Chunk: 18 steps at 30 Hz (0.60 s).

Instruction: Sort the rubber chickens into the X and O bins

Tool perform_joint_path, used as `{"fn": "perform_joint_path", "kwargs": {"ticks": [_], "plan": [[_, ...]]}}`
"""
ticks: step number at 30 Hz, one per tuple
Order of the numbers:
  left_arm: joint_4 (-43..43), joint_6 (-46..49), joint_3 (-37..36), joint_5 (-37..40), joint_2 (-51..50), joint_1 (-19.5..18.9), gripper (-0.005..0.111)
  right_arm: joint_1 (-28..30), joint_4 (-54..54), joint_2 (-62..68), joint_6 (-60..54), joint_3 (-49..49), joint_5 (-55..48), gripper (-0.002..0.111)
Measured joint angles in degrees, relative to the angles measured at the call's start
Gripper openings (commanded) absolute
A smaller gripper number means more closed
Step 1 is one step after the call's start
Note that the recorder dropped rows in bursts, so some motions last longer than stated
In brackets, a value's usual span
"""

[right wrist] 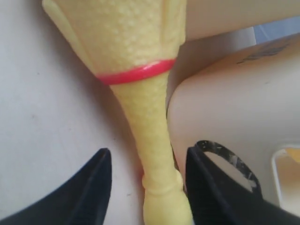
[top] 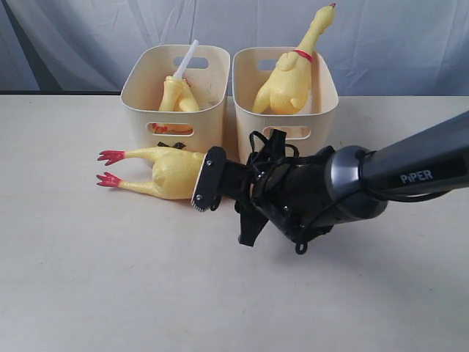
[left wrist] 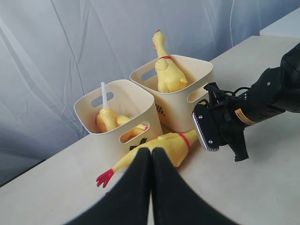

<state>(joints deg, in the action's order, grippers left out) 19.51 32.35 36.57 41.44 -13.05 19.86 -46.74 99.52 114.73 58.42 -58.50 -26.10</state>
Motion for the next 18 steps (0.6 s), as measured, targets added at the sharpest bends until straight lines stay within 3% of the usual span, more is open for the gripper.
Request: {"fn": "perform_joint_path", "kwargs": {"ticks": [18], "plan": [[0.0,0.0,0.0,0.0,0.0,0.0,0.0,0.0,0.4,6.4,0.3,-5.0,-2.0,0.046]]}}
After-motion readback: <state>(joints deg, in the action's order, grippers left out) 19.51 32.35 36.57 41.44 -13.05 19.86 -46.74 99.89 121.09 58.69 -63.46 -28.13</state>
